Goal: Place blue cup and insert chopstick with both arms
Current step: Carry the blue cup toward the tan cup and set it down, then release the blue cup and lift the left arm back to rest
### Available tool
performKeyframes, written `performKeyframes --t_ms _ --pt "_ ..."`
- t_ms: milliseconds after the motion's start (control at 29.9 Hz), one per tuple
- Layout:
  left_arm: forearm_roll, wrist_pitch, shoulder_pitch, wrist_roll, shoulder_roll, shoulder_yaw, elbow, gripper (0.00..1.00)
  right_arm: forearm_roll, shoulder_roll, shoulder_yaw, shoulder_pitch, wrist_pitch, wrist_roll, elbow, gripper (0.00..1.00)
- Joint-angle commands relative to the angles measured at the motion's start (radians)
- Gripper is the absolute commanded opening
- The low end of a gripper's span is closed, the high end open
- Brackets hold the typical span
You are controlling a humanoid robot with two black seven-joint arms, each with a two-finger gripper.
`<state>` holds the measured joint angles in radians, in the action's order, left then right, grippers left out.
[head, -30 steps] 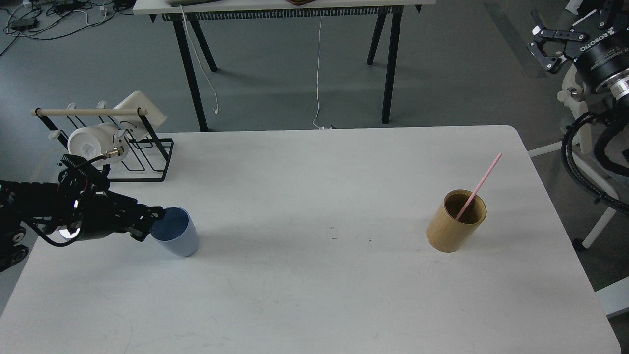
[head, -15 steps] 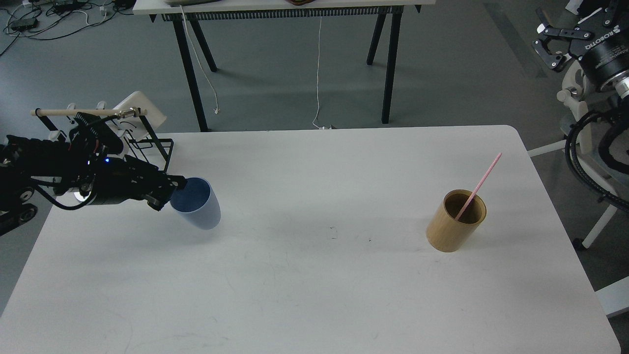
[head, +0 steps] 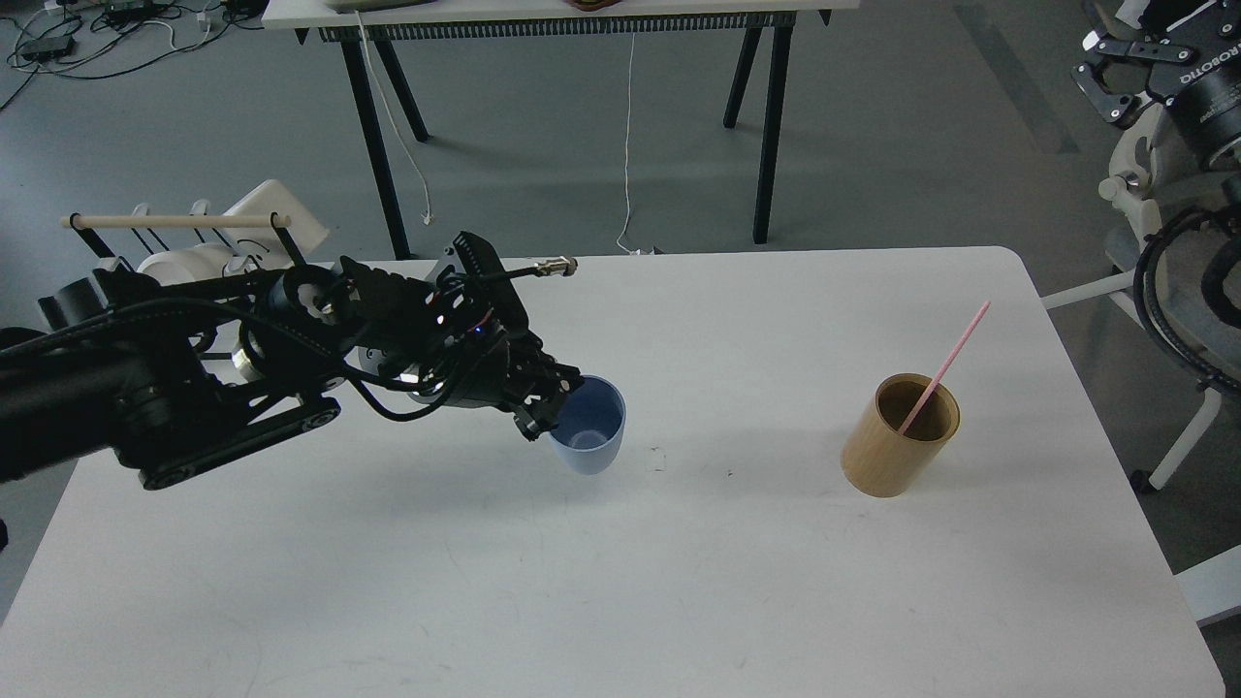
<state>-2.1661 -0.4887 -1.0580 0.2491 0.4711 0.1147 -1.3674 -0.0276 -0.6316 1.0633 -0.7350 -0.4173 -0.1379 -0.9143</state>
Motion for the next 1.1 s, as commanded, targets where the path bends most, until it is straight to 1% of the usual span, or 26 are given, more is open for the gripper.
performKeyframes --t_ms 0,134,201,401,468,635,802,869,936,1069 --pt "-0.016 0.0 0.016 -0.001 -0.069 -0.003 0.039 0.04 0.0 0.0 0.003 0.0 0.0 0.0 0.0 0.99" --pt "-0.016 0.0 0.029 -0.002 -0.153 -0.003 0.106 0.04 0.0 0.0 0.003 0.0 0.0 0.0 0.0 0.99" --pt "-0.016 0.0 0.029 -0.008 -0.175 -0.003 0.123 0.05 0.0 0.0 0.003 0.0 0.0 0.0 0.0 0.99" --pt "-0.016 0.0 0.049 -0.011 -0.204 -0.001 0.149 0.05 0.0 -0.008 0.003 0.0 0.0 0.0 0.0 0.99" --pt "-0.016 0.0 0.05 -0.011 -0.204 -0.001 0.149 0.07 0.0 -0.008 0.003 0.0 0.0 0.0 0.0 0.99" --pt "-0.016 0.0 0.049 -0.01 -0.2 0.006 0.148 0.17 0.0 -0.008 0.003 0.0 0.0 0.0 -0.001 0.99" --pt "-0.016 0.0 0.049 -0.005 -0.186 0.028 0.146 0.32 0.0 -0.013 0.001 0.003 0.0 0.0 -0.001 0.99" --pt "-0.016 0.0 0.053 -0.001 -0.183 0.051 0.146 0.35 0.0 -0.026 0.0 0.003 -0.001 0.0 -0.003 0.99" --pt "-0.016 0.0 0.055 0.007 -0.174 0.084 0.143 0.36 0.001 -0.039 -0.002 0.005 -0.001 0.004 -0.003 0.99" --pt "-0.005 0.0 0.061 0.013 -0.131 0.202 0.142 0.41 0.008 -0.091 -0.016 0.006 -0.02 0.008 -0.009 0.99"
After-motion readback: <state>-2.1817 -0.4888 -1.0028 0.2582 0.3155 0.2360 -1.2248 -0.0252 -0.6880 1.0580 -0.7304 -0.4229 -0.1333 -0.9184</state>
